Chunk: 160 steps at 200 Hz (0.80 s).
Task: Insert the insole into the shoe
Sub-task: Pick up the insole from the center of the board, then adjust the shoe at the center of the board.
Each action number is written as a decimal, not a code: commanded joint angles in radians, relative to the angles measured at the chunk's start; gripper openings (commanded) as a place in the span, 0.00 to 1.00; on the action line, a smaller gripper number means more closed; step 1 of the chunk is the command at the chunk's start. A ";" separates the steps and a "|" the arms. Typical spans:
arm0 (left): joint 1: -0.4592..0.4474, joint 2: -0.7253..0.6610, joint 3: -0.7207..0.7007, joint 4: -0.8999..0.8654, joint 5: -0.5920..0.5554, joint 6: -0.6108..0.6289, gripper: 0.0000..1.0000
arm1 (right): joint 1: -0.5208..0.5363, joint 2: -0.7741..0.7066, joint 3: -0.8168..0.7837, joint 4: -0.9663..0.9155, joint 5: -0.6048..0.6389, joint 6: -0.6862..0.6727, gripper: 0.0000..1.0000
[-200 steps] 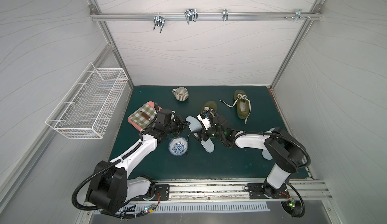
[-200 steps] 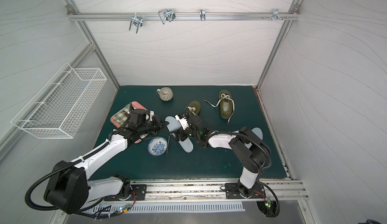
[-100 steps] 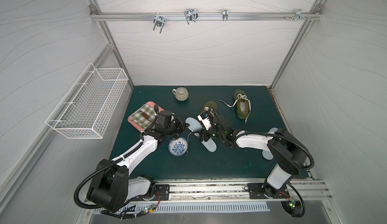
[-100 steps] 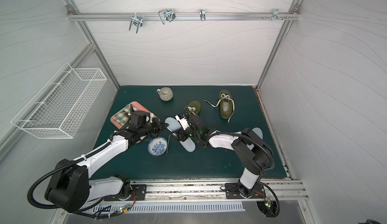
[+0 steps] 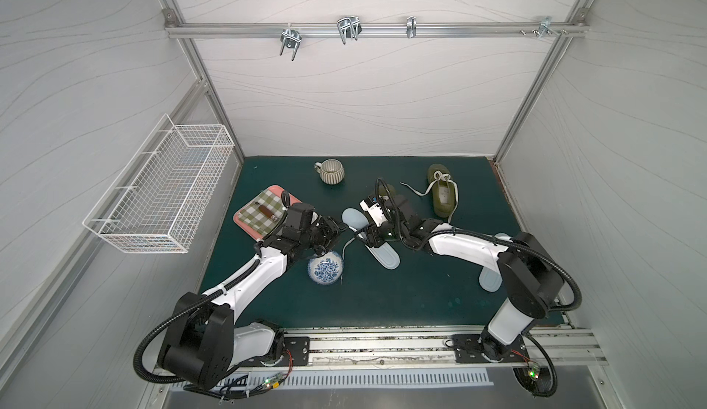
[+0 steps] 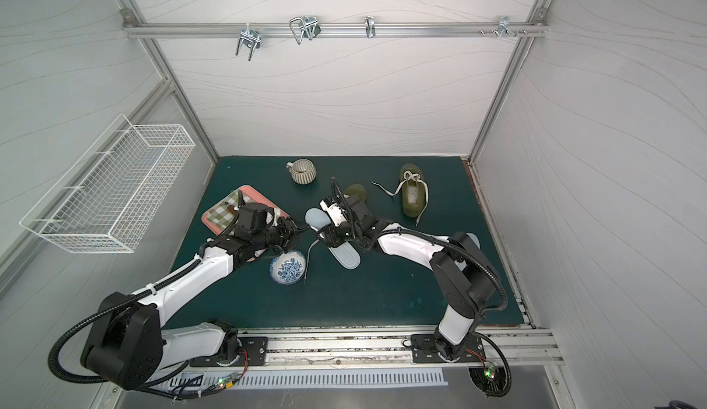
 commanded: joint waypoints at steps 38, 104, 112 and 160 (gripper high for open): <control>0.007 0.007 0.134 -0.086 0.006 0.148 0.60 | -0.089 -0.117 0.017 -0.250 -0.090 0.056 0.50; -0.034 0.225 0.462 -0.453 -0.122 0.603 0.60 | -0.373 -0.341 -0.072 -0.453 -0.096 0.124 0.47; -0.049 0.261 0.505 -0.499 -0.163 0.647 0.60 | -0.404 -0.356 -0.079 -0.472 -0.114 0.117 0.47; -0.180 0.478 0.725 -0.619 -0.422 0.830 0.59 | -0.523 -0.397 -0.094 -0.556 -0.179 0.071 0.46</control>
